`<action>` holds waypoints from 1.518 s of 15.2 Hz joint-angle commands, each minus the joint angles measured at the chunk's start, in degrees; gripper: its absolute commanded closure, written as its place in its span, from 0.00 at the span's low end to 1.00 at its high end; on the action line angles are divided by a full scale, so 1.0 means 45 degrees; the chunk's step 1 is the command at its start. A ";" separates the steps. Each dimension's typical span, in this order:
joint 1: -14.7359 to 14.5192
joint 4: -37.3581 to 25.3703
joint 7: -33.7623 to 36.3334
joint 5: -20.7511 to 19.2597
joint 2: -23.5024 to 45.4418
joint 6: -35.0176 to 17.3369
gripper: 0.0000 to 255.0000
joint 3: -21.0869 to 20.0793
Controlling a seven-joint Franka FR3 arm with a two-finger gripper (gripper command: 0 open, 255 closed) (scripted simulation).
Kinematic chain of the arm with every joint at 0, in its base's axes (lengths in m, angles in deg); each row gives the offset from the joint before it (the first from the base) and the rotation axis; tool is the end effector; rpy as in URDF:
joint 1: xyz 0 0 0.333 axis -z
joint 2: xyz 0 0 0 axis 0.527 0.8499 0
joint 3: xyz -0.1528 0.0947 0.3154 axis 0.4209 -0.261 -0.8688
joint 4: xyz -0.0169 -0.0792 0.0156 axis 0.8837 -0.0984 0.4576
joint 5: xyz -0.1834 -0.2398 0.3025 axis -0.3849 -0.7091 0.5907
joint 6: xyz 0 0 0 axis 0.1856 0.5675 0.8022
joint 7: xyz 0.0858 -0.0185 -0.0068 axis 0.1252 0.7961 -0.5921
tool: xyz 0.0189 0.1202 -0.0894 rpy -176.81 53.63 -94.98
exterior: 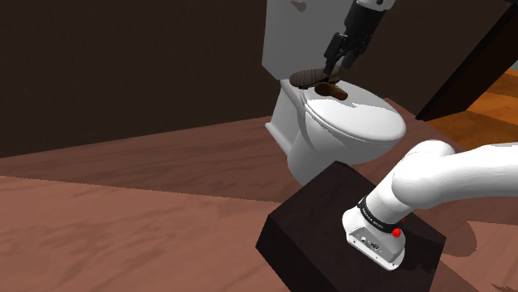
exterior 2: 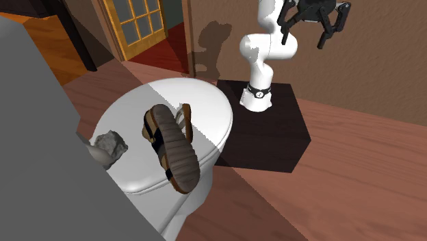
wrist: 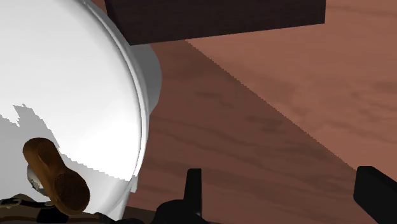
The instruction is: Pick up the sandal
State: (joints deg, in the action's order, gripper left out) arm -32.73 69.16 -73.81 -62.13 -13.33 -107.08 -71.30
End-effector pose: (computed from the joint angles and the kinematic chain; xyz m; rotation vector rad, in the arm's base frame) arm 0.3254 0.0322 0.6163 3.0914 -0.1246 0.1291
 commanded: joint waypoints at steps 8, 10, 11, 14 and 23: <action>0.0211 0.0349 -0.3204 -0.2086 0.1081 -0.0700 0.00 0.1392; 0.0292 0.0321 -0.4075 -0.2680 0.1519 -0.0991 0.00 0.1769; 0.0335 0.0285 -0.4503 -0.2972 0.1758 -0.1151 0.00 0.1952; 0.0464 0.0092 -0.5746 -0.3825 0.2556 -0.1677 0.00 0.2487; 0.0839 -0.1275 -0.9155 -0.6006 0.5555 -0.3542 0.00 0.3884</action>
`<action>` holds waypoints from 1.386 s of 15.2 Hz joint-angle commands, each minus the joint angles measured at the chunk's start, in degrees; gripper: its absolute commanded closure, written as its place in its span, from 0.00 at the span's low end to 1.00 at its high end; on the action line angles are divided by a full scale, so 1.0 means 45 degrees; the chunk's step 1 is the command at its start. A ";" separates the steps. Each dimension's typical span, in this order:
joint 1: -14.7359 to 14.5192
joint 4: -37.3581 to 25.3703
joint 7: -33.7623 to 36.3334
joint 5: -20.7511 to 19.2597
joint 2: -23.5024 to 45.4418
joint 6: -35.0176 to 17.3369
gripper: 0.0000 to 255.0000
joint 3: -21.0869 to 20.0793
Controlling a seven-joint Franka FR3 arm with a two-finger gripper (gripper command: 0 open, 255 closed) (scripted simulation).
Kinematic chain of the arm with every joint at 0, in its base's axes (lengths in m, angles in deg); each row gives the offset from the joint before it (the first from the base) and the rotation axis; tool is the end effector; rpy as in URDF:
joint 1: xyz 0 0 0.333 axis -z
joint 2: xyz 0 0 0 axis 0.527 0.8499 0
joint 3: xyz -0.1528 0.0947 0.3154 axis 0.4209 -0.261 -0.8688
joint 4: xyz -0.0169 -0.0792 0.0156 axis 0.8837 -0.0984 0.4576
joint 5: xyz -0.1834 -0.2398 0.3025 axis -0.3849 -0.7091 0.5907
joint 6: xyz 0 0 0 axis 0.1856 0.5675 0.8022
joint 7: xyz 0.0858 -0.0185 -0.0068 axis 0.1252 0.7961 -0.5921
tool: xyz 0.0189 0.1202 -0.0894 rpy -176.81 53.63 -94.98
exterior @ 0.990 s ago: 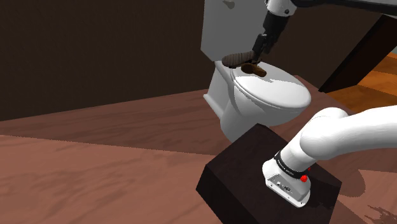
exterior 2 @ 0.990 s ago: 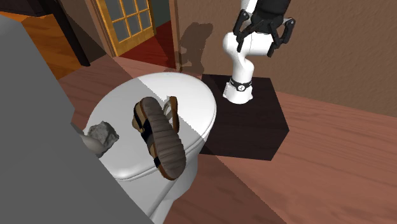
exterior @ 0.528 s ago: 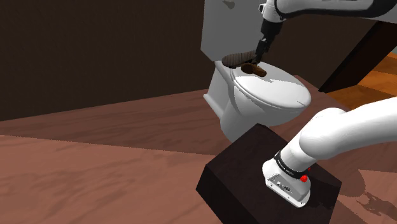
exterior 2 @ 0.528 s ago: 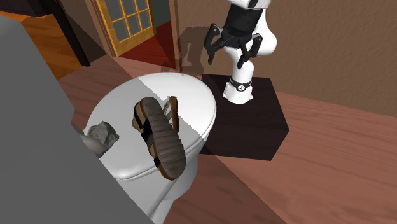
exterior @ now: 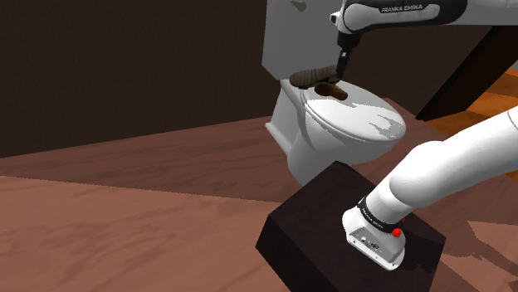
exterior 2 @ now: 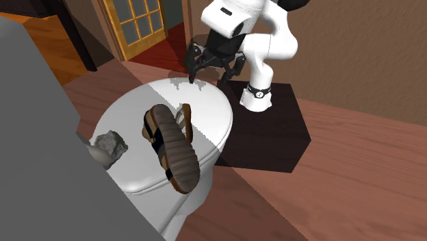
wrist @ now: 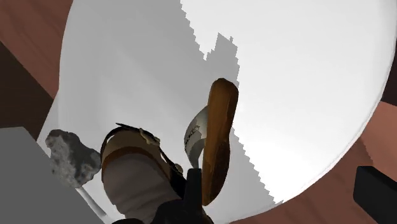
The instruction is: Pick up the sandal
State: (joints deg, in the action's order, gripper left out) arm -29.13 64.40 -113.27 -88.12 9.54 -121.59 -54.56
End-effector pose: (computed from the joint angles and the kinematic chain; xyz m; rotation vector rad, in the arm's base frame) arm 0.4406 -0.1890 0.5281 2.7342 0.5653 -0.1862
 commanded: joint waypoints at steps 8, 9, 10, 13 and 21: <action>0.0411 -0.2395 -0.3118 -0.1492 0.3702 -0.2060 0.00 0.1057; 0.0472 -0.2731 -0.3447 -0.1601 0.4133 -0.2267 0.00 0.1136; 0.0521 -0.2983 -0.3685 -0.1673 0.4448 -0.2415 0.00 0.1185; 0.0555 -0.2634 -0.3450 -0.1767 0.4574 -0.2840 0.00 0.1208; 0.0596 -0.2115 -0.3066 -0.1928 0.4796 -0.3497 1.00 0.1247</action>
